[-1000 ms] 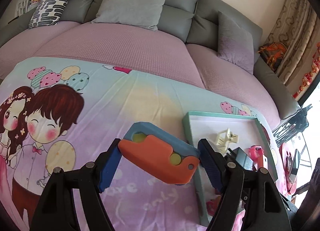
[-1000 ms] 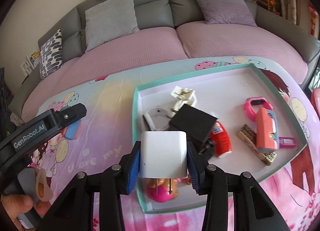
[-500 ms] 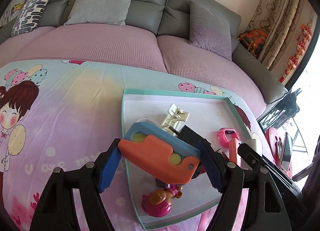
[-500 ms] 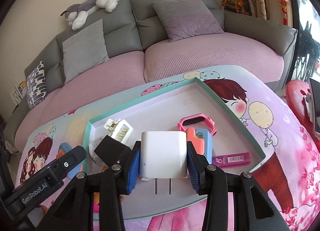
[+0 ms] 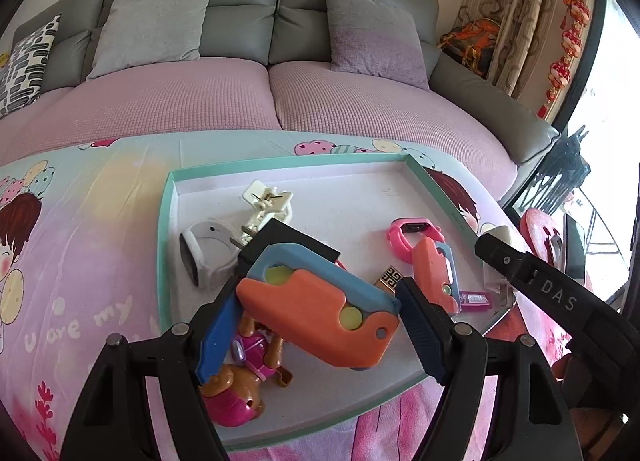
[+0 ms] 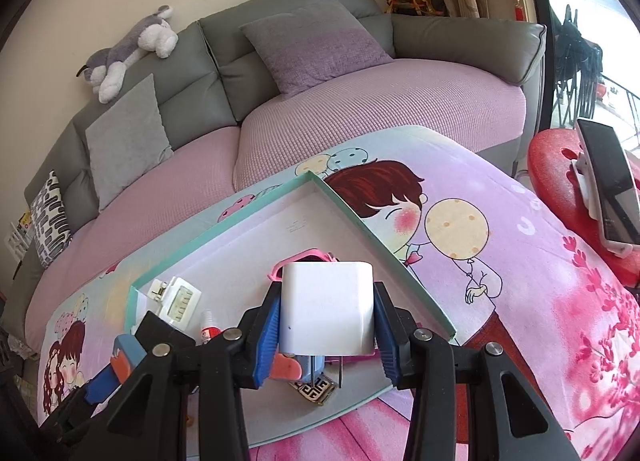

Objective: Organize rigid objects

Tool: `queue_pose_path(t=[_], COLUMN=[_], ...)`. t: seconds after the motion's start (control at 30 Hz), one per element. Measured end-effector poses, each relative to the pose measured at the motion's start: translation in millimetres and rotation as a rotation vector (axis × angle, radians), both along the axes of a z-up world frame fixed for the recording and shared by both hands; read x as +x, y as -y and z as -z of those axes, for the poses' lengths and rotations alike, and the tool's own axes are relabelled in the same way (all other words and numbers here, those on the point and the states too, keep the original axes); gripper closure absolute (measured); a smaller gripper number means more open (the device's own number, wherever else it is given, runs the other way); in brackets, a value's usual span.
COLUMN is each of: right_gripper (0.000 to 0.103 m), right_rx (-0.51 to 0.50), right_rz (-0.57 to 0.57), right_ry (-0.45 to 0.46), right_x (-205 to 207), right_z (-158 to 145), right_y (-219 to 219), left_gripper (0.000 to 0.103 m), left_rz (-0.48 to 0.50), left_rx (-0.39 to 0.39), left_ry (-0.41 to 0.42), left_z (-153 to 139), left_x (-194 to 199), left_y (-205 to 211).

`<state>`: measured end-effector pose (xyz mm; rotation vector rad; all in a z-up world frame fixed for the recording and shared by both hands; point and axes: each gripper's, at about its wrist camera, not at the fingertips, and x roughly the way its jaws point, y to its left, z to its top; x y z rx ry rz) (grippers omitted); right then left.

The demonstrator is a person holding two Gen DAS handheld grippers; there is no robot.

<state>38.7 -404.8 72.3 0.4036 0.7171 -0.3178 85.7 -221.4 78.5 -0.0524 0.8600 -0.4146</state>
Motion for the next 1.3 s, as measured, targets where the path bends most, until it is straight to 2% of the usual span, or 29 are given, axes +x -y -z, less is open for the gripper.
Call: queue_pose_path(t=[0.23, 0.37, 0.5, 0.7, 0.87, 1.03, 1.3], right_gripper=[0.058, 0.058, 0.058, 0.056, 0.055, 0.045, 0.045], right_rx=[-0.005, -0.003, 0.006, 0.036, 0.032, 0.022, 0.021], right_rz=[0.005, -0.003, -0.007, -0.017, -0.023, -0.041, -0.037], right_ry=[-0.029, -0.061, -0.055, -0.067, -0.078, -0.051, 0.009], right_x=[3.9, 9.3, 9.8, 10.2, 8.7, 5.2, -5.2], right_z=[13.3, 22.7, 23.8, 23.6, 20.5, 10.5, -7.9], right_y=[1.7, 0.3, -0.4, 1.8, 1.3, -2.4, -2.2], left_gripper=[0.025, 0.025, 0.025, 0.025, 0.025, 0.023, 0.022], left_rz=[0.063, 0.057, 0.045, 0.048, 0.057, 0.057, 0.022], left_rx=[0.04, 0.051, 0.067, 0.076, 0.073, 0.096, 0.083], left_ry=[-0.02, -0.039, -0.063, -0.059, -0.088, -0.071, -0.048], left_z=[12.6, 24.0, 33.6, 31.9, 28.8, 19.4, 1.5], left_x=[-6.7, -2.9, 2.3, 2.8, 4.4, 2.2, 0.7], left_y=[20.6, 21.4, 21.0, 21.5, 23.6, 25.6, 9.6])
